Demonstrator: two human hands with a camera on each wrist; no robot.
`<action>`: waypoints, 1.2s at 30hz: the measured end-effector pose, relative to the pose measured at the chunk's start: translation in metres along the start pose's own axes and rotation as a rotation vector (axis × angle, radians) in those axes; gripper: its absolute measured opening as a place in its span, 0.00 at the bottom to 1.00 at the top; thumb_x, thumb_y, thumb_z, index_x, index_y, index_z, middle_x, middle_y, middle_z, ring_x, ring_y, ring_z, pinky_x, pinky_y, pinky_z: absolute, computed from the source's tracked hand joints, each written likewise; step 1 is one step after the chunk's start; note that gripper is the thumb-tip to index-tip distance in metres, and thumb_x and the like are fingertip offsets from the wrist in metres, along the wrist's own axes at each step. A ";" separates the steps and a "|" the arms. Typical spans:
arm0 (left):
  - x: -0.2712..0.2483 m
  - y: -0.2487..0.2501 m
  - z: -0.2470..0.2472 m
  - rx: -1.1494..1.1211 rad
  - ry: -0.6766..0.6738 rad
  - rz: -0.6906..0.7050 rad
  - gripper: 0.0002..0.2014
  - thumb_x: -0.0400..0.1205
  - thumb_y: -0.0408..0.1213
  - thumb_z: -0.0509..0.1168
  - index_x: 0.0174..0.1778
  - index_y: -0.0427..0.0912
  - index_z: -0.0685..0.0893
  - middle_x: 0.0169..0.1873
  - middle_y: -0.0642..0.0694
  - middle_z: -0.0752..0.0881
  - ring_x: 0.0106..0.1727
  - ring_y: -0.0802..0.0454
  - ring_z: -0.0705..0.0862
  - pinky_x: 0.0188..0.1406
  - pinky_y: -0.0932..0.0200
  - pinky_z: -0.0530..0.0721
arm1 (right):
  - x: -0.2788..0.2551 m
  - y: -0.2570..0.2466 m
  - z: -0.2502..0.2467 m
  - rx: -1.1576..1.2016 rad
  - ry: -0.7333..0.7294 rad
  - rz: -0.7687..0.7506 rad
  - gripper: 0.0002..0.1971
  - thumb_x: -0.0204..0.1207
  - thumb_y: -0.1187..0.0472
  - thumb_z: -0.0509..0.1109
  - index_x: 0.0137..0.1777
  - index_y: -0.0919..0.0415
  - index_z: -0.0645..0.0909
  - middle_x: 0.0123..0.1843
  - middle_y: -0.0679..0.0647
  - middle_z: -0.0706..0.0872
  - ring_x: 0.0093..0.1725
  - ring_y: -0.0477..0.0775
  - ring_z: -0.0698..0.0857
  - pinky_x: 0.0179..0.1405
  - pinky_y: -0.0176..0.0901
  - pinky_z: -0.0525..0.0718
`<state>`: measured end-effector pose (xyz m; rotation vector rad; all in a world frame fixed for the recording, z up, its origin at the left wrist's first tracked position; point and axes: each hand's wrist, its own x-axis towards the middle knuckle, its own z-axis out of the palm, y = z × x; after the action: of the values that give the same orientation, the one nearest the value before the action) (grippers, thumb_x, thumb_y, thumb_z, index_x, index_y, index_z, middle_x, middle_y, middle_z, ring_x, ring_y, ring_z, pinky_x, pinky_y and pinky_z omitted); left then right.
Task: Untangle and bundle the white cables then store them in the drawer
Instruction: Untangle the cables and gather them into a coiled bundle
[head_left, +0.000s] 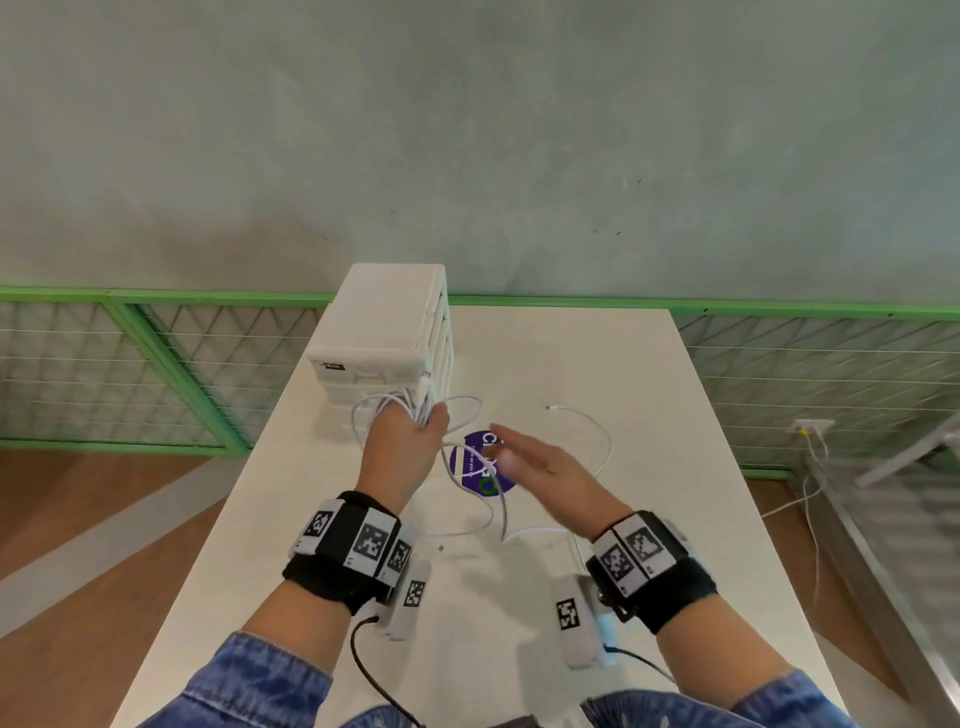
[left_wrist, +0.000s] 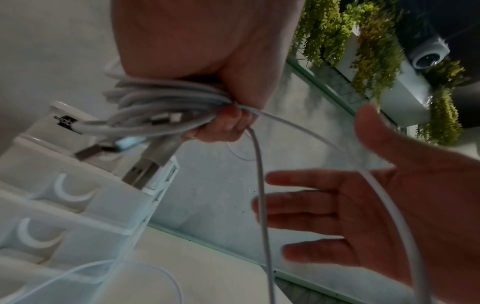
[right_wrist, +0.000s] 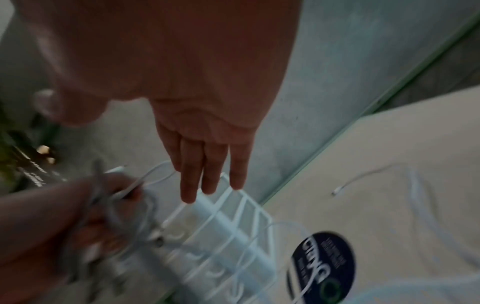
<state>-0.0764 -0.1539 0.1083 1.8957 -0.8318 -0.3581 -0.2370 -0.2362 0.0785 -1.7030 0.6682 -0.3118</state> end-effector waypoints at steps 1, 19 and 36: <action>0.000 0.003 0.001 -0.035 -0.017 -0.001 0.09 0.80 0.35 0.65 0.34 0.41 0.76 0.29 0.43 0.79 0.32 0.45 0.78 0.36 0.58 0.72 | 0.000 -0.005 0.009 -0.034 -0.088 0.011 0.35 0.71 0.35 0.66 0.77 0.45 0.65 0.68 0.43 0.81 0.69 0.41 0.77 0.73 0.42 0.69; -0.016 0.000 -0.009 0.074 -0.689 -0.114 0.16 0.70 0.48 0.77 0.35 0.43 0.78 0.17 0.51 0.77 0.18 0.53 0.72 0.20 0.63 0.69 | 0.004 0.004 -0.055 -0.311 0.455 -0.016 0.06 0.73 0.55 0.73 0.38 0.56 0.86 0.37 0.45 0.84 0.41 0.46 0.81 0.39 0.24 0.73; -0.014 0.014 -0.009 -0.188 -0.653 -0.108 0.22 0.71 0.47 0.76 0.25 0.35 0.75 0.16 0.42 0.72 0.17 0.48 0.70 0.20 0.61 0.71 | 0.007 0.004 0.001 -0.719 0.259 -0.425 0.37 0.71 0.53 0.65 0.80 0.50 0.56 0.73 0.49 0.75 0.77 0.50 0.67 0.81 0.57 0.53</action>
<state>-0.0869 -0.1417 0.1237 1.6578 -1.0700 -1.1215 -0.2317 -0.2399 0.0730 -2.5302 0.6400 -0.6547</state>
